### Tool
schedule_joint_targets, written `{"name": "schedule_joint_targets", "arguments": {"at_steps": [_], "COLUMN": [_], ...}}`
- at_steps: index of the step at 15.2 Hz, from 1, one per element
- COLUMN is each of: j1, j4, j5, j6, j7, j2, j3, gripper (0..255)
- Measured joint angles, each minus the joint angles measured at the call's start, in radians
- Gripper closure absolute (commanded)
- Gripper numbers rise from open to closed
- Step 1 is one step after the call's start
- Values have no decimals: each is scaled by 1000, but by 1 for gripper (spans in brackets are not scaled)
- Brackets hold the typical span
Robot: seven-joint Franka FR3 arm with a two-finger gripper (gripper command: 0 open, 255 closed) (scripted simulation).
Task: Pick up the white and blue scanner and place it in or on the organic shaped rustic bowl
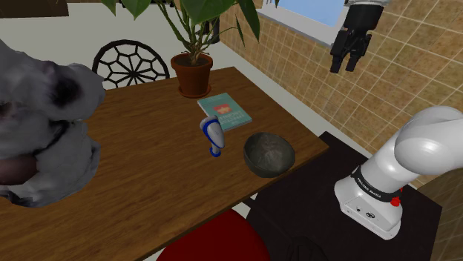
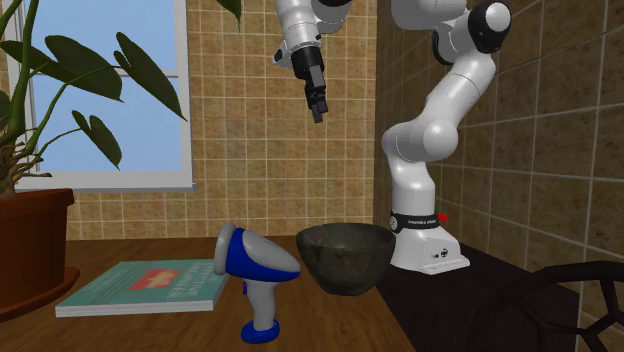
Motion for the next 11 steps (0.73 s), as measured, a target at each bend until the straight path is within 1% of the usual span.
{"name": "schedule_joint_targets", "arguments": {"at_steps": [1, 3, 9, 11], "j1": [0, 8, 53, 63], "j4": [0, -13, -79, -72], "j5": [0, 15, 93, 111], "j6": [0, 31, 201, 267], "j7": [0, 27, 178, 228], "j2": [0, 1, 17, 61], "j3": [0, 27, 180, 232], "gripper": [0, 0, 0, 0]}}
